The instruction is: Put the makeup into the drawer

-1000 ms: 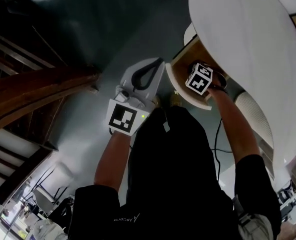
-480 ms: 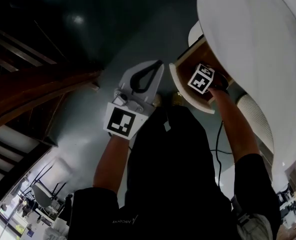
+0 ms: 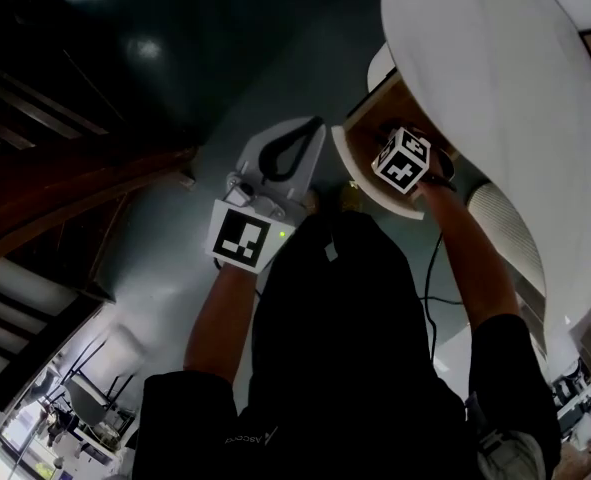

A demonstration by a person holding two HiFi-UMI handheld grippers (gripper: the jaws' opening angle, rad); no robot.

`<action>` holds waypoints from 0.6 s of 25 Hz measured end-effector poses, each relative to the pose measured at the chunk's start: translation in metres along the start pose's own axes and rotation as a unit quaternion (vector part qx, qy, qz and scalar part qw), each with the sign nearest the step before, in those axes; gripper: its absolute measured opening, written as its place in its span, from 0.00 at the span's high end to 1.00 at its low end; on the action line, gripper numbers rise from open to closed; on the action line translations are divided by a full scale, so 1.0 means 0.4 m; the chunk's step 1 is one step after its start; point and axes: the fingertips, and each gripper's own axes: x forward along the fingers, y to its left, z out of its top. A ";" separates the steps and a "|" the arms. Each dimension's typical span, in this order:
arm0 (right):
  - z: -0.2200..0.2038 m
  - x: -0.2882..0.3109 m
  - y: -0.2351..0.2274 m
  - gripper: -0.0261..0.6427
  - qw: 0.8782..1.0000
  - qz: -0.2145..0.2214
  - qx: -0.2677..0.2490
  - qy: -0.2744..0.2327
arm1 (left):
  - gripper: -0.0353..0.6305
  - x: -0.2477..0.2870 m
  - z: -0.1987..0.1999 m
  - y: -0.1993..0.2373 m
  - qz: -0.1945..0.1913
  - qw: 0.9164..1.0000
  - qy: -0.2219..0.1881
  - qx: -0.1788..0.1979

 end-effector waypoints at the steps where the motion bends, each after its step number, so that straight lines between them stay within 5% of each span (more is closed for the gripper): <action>1: 0.013 -0.021 0.000 0.86 1.000 -0.007 0.003 -0.011 | 0.93 -0.001 0.004 -0.003 -0.003 1.000 -0.001 0.002; 9: 0.104 -0.240 0.033 0.88 0.993 -0.053 0.031 -0.103 | 0.93 -0.004 0.071 -0.043 -0.027 0.999 -0.017 0.015; 15: 0.158 -0.468 0.041 0.92 0.973 -0.104 0.072 -0.194 | 0.93 -0.016 0.139 -0.106 -0.046 0.998 -0.029 0.027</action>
